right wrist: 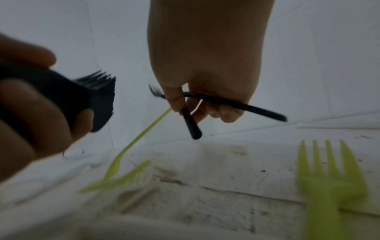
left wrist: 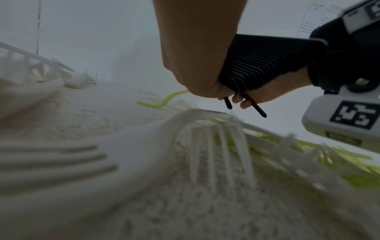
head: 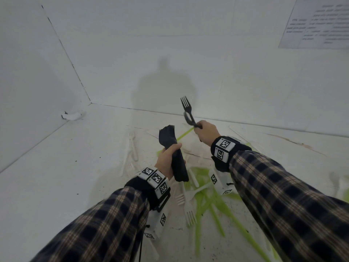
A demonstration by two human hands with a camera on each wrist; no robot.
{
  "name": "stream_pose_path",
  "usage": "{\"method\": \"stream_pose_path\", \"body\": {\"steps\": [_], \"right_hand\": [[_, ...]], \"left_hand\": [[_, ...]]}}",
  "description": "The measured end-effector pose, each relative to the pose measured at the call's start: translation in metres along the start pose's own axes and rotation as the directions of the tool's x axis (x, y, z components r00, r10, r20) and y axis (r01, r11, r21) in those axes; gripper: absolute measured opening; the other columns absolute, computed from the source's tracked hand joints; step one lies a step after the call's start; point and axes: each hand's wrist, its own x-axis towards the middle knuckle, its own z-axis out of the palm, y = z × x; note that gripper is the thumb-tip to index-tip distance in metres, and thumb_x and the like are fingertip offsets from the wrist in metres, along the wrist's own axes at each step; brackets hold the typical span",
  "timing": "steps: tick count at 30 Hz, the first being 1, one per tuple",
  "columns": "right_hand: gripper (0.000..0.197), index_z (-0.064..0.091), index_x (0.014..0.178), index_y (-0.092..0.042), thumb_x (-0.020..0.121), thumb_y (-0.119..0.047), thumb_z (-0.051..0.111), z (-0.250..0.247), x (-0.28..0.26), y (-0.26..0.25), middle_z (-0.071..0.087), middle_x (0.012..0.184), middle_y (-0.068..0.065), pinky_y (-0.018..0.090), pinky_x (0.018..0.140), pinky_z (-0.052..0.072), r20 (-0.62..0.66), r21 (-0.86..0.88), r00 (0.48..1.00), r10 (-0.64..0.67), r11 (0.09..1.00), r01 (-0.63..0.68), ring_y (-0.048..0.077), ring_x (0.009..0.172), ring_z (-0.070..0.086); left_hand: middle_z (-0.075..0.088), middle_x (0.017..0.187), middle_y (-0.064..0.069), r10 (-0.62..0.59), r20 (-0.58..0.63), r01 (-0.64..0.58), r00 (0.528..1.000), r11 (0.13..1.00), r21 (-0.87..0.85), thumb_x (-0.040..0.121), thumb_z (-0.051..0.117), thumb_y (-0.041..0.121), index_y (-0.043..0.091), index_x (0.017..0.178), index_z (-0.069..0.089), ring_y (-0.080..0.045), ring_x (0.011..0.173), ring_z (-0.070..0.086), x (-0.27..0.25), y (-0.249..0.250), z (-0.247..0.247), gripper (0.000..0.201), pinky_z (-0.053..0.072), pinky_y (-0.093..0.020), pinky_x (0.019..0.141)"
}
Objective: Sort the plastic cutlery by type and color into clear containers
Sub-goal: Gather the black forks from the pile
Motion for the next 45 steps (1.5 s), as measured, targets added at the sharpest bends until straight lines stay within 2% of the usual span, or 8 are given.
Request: {"method": "stream_pose_path", "body": {"steps": [5, 16, 21, 25, 32, 36, 40, 45], "right_hand": [[0.03, 0.052, 0.122, -0.003, 0.096, -0.007, 0.037, -0.015, -0.012, -0.017, 0.06, 0.095, 0.009, 0.017, 0.07, 0.033, -0.257, 0.235, 0.958, -0.127, 0.953, 0.189, 0.017, 0.086, 0.05], [0.034, 0.049, 0.126, -0.009, 0.096, -0.008, 0.036, -0.01, -0.09, -0.009, 0.053, 0.09, 0.004, 0.016, 0.054, 0.035, -0.136, 0.315, 0.988, -0.07, 0.943, 0.11, 0.016, 0.072, 0.047], [0.032, 0.05, 0.124, -0.007, 0.094, -0.007, 0.038, -0.006, -0.129, 0.004, 0.056, 0.088, 0.007, 0.02, 0.061, 0.037, -0.098, 0.323, 0.993, -0.06, 0.942, 0.088, 0.018, 0.078, 0.05], [0.033, 0.048, 0.127, -0.005, 0.096, -0.007, 0.036, -0.017, -0.153, 0.016, 0.055, 0.092, 0.004, 0.02, 0.069, 0.034, -0.139, 0.35, 0.989, -0.057, 0.931, 0.103, 0.015, 0.082, 0.05], [0.031, 0.048, 0.123, -0.008, 0.096, -0.006, 0.034, -0.042, -0.186, 0.035, 0.047, 0.07, -0.008, 0.009, 0.051, 0.035, -0.135, 0.341, 0.986, -0.094, 0.93, 0.135, 0.0, 0.059, 0.044], [0.028, 0.05, 0.119, -0.01, 0.095, -0.007, 0.035, -0.055, -0.203, 0.044, 0.049, 0.069, -0.004, 0.012, 0.048, 0.035, -0.098, 0.282, 0.989, -0.109, 0.95, 0.132, 0.008, 0.058, 0.045], [0.026, 0.052, 0.115, -0.006, 0.094, -0.007, 0.036, -0.062, -0.216, 0.052, 0.06, 0.096, 0.009, 0.024, 0.065, 0.04, -0.063, 0.257, 0.991, -0.122, 0.957, 0.134, 0.019, 0.083, 0.052], [0.023, 0.055, 0.111, -0.002, 0.097, -0.012, 0.039, -0.073, -0.225, 0.063, 0.061, 0.103, 0.011, 0.028, 0.076, 0.041, -0.098, 0.319, 0.993, -0.066, 0.943, 0.094, 0.023, 0.093, 0.055]], "left_hand": [[0.043, 0.072, -0.005, 0.008, 0.029, -0.008, 1.0, 1.0, 0.004, 0.086, 0.063, 0.019, 0.009, 0.087, 0.048, -0.021, 0.056, 0.046, 0.0, -0.003, 0.008, 0.018, 0.046, -0.02, 0.042], [0.045, 0.072, -0.006, 0.079, -0.004, -0.079, 0.997, 0.994, -0.081, 0.086, 0.065, 0.022, 0.005, 0.1, 0.051, -0.02, 0.057, 0.049, -0.008, -0.023, 0.036, 0.026, 0.047, -0.02, 0.044], [0.062, 0.113, -0.022, 0.098, 0.012, -0.096, 0.995, 0.988, -0.122, 0.066, 0.075, 0.034, -0.002, 0.123, 0.055, -0.035, 0.101, 0.063, -0.023, -0.036, 0.046, 0.07, 0.054, -0.042, 0.085], [0.058, 0.114, -0.02, 0.117, 0.032, -0.113, 0.993, 0.987, -0.114, 0.087, 0.062, 0.029, 0.0, 0.129, 0.051, -0.034, 0.106, 0.06, -0.036, -0.05, 0.054, 0.052, 0.053, -0.041, 0.084], [0.06, 0.109, -0.016, 0.129, 0.047, -0.126, 0.991, 0.99, -0.063, 0.074, 0.07, 0.037, 0.001, 0.124, 0.056, -0.034, 0.109, 0.061, -0.056, -0.068, 0.074, 0.062, 0.049, -0.047, 0.096], [0.061, 0.105, -0.014, 0.171, 0.053, -0.167, 0.984, 0.983, -0.076, 0.08, 0.068, 0.03, 0.003, 0.117, 0.06, -0.03, 0.101, 0.062, -0.065, -0.077, 0.081, 0.047, 0.05, -0.043, 0.094], [0.061, 0.072, -0.006, 0.23, 0.093, -0.225, 0.969, 0.972, -0.061, 0.085, 0.065, 0.011, 0.008, 0.084, 0.062, -0.023, 0.071, 0.061, -0.075, -0.086, 0.089, 0.004, 0.05, -0.033, 0.068], [0.06, 0.069, -0.005, 0.253, 0.083, -0.251, 0.964, 0.968, -0.026, 0.08, 0.068, 0.006, 0.008, 0.088, 0.058, -0.02, 0.066, 0.059, -0.088, -0.1, 0.095, 0.013, 0.049, -0.031, 0.062]]}}
